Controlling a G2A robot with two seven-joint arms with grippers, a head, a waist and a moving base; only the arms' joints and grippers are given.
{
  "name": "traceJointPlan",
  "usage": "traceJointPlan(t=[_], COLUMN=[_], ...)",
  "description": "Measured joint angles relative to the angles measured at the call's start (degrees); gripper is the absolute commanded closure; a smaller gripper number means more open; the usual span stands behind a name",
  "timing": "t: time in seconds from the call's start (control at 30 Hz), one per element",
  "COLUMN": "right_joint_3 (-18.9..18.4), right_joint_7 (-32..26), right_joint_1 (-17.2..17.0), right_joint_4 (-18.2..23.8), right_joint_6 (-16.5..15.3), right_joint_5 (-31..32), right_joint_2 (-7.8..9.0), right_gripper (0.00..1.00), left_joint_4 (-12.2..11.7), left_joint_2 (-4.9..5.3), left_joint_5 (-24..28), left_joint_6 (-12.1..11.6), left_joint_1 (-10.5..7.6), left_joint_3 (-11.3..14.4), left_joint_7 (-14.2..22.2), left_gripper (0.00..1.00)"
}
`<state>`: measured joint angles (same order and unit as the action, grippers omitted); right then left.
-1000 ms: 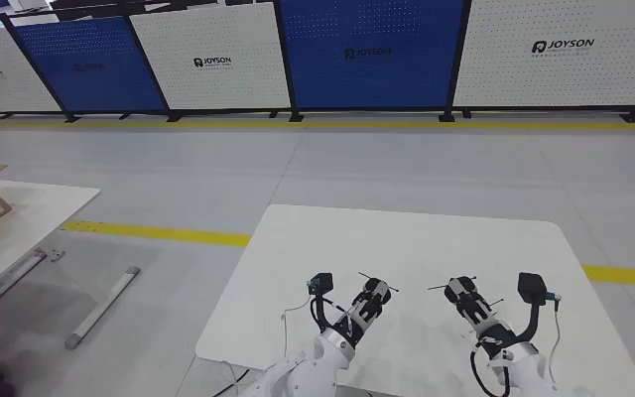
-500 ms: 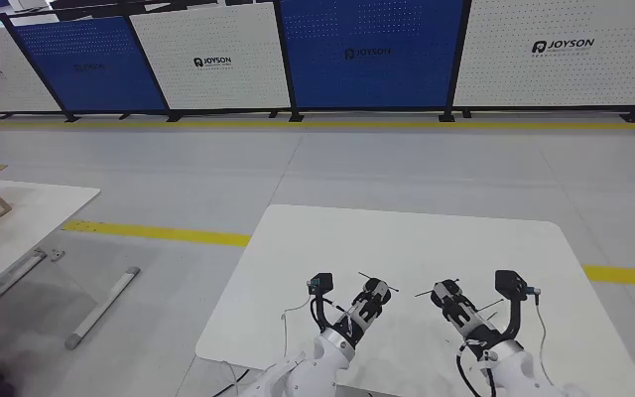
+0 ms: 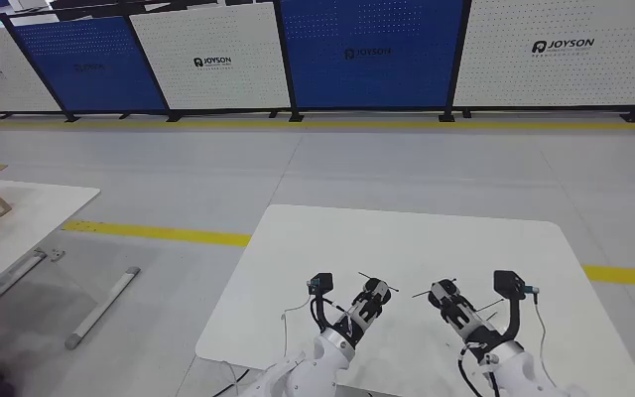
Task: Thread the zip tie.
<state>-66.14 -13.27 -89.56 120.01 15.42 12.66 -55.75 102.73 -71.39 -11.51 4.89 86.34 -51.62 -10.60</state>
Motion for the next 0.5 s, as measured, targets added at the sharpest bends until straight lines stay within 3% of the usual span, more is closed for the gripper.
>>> traceJointPlan(t=[0.17,0.33,0.5], right_joint_3=[1.32,2.9,2.86], right_joint_7=[-1.43,-2.21,-2.2], right_joint_1=[0.87,2.71,2.67], right_joint_4=[0.35,-0.15,-0.15], right_joint_6=[0.67,4.14,4.06], right_joint_5=[2.82,5.74,5.66], right_joint_2=[-0.37,-0.84,-0.83], right_gripper=[1.0,1.0,1.0], left_joint_4=[0.0,0.0,0.0], left_joint_2=[0.0,0.0,0.0], left_joint_5=[0.0,0.0,0.0], left_joint_6=[0.0,0.0,0.0], left_joint_1=[0.0,0.0,0.0], left_joint_3=[0.0,0.0,0.0], left_joint_7=[0.0,0.0,0.0], left_gripper=[1.0,1.0,1.0])
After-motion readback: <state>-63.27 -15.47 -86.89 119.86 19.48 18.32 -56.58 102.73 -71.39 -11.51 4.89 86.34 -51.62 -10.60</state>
